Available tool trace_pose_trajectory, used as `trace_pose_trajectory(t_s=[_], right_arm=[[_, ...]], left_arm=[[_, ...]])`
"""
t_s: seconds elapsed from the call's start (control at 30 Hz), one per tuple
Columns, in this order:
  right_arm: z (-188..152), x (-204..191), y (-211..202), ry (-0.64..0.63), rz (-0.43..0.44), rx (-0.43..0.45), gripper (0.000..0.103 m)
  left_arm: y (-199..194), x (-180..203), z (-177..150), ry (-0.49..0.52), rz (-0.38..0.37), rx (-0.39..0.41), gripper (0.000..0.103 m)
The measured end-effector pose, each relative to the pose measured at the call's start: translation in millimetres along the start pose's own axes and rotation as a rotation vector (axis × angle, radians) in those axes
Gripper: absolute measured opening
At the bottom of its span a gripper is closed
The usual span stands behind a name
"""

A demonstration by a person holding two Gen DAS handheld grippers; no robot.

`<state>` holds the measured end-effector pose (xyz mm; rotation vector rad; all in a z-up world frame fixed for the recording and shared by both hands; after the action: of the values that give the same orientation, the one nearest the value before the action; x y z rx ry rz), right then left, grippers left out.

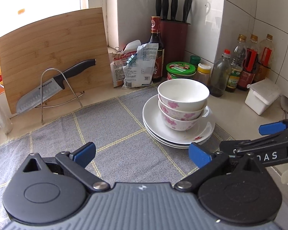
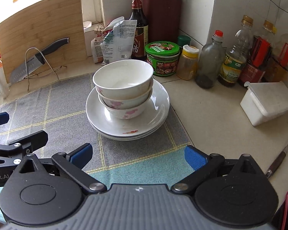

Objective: Organize plates and bowls

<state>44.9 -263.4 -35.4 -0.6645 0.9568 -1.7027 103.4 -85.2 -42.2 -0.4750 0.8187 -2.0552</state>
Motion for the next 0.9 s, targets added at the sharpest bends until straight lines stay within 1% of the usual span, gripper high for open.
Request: trace_pose_trajectory(t_s=[0.13, 0.27, 0.4, 0.9], right_arm=[[-7.2, -5.0, -13.8, 0.009, -0.012, 0.02, 0.103], [-9.2, -6.6, -19.9, 0.015, -0.014, 0.033, 0.103], [-10.3, -8.3, -22.7, 0.016, -0.023, 0.039, 0.103], [-8.7, -11.9, -26.3, 0.005, -0.043, 0.034, 0.103]], left_arm=[[-14.4, 1.4, -1.7, 0.017, 0.024, 0.01, 0.102], [-23.4, 1.0, -2.8, 0.02, 0.023, 0.02, 0.102], [-26.4, 0.2, -2.8, 0.021, 0.046, 0.016, 0.102], [-31.0, -1.9, 0.8, 0.017, 0.046, 0.022, 0.102]])
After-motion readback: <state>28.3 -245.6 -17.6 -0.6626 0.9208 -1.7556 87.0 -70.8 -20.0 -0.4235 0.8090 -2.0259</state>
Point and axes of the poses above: each gripper's, at about its wrist camera, not at the fingertips, and y roughly the way its jaws point, x to its right, z to its top, the point moved 4 cm from there along y, roughly the way its jaws point, and after that the axes turned 6 degrees about -x, right-handed, at the moved point
